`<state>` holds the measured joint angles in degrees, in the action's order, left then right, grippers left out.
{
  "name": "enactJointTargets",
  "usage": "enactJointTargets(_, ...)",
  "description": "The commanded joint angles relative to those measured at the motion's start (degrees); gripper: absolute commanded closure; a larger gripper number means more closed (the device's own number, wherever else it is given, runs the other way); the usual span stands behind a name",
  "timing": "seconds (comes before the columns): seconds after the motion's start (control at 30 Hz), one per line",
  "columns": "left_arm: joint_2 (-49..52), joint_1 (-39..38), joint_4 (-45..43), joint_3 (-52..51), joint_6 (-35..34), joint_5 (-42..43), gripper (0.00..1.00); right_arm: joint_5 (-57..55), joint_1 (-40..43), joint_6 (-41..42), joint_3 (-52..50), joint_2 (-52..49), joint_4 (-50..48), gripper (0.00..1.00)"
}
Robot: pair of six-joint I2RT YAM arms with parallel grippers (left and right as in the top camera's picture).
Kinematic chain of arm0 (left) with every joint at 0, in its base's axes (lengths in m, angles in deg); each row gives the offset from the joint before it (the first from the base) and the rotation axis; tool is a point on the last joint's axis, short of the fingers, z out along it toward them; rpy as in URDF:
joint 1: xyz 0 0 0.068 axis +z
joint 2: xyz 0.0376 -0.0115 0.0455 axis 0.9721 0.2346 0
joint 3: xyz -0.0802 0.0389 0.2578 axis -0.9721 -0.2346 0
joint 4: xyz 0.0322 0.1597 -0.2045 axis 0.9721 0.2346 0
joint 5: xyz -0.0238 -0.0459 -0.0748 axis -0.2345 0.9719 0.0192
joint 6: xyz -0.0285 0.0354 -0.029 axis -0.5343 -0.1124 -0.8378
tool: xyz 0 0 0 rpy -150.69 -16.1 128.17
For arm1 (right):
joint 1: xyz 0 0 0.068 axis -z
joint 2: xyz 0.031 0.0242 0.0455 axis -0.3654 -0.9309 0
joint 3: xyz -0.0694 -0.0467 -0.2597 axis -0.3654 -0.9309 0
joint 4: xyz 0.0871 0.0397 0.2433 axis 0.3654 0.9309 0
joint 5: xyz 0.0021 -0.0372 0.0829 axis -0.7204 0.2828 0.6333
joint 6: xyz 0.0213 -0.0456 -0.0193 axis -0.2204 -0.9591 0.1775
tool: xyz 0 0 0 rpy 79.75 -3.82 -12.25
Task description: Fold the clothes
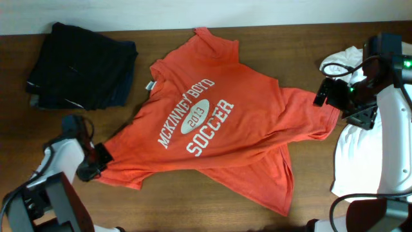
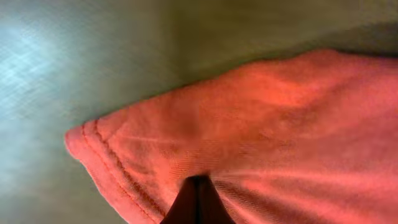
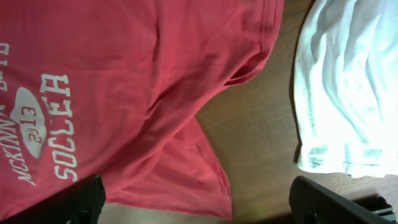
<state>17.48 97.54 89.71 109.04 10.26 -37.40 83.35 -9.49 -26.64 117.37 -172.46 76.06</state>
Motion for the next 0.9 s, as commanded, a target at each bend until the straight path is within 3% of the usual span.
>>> enactJointTargets(0.0, 5.27, 4.7, 3.8, -5.97, -3.58, -5.97, 0.99, 0.28, -0.31, -0.37, 0.48, 0.63, -0.02, 0.02)
enactJointTargets(0.17, 0.04, 4.68, 4.55, -5.88, -4.24, -5.88, 0.99, 0.28, -0.31, -0.37, 0.48, 0.63, 0.0, 0.02)
enactJointTargets(0.3, -25.14, 3.02, 6.21, 3.78, -4.31, 8.22, 1.0, 0.28, -0.31, -0.37, 0.48, 0.63, -0.02, 0.02)
enactJointTargets(0.43, -39.08, -2.4, 6.01, 11.61, -3.67, 4.59, 0.99, -2.62, -0.24, -2.08, 0.48, 0.63, -2.43, 0.02)
enactJointTargets(0.57, -34.77, -8.2, 6.19, 12.48, 3.08, 9.42, 1.0, -2.75, -0.31, -2.08, 0.48, 0.55, -2.78, 0.02)
enactJointTargets(0.73, -12.31, -24.04, 7.1, 18.01, 10.78, 9.51, 1.0, -0.81, -0.31, -3.72, 0.35, 0.48, -5.86, 0.01)
enactJointTargets(0.77, -8.17, -25.68, 7.48, 20.33, 11.1, 9.51, 0.99, -0.79, -0.31, -3.98, 0.07, 0.24, -6.01, 0.68)
enactJointTargets(0.8, -6.4, -26.58, 6.29, 21.29, 11.13, 9.49, 1.0, 0.48, -0.37, -3.1, -0.57, -0.33, -5.11, 0.96)
enactJointTargets(0.87, -3.23, -27.61, -0.87, 21.57, 11.1, 9.46, 0.99, 3.37, -2.64, -2.82, -6.29, -1.31, -4.11, 0.96)
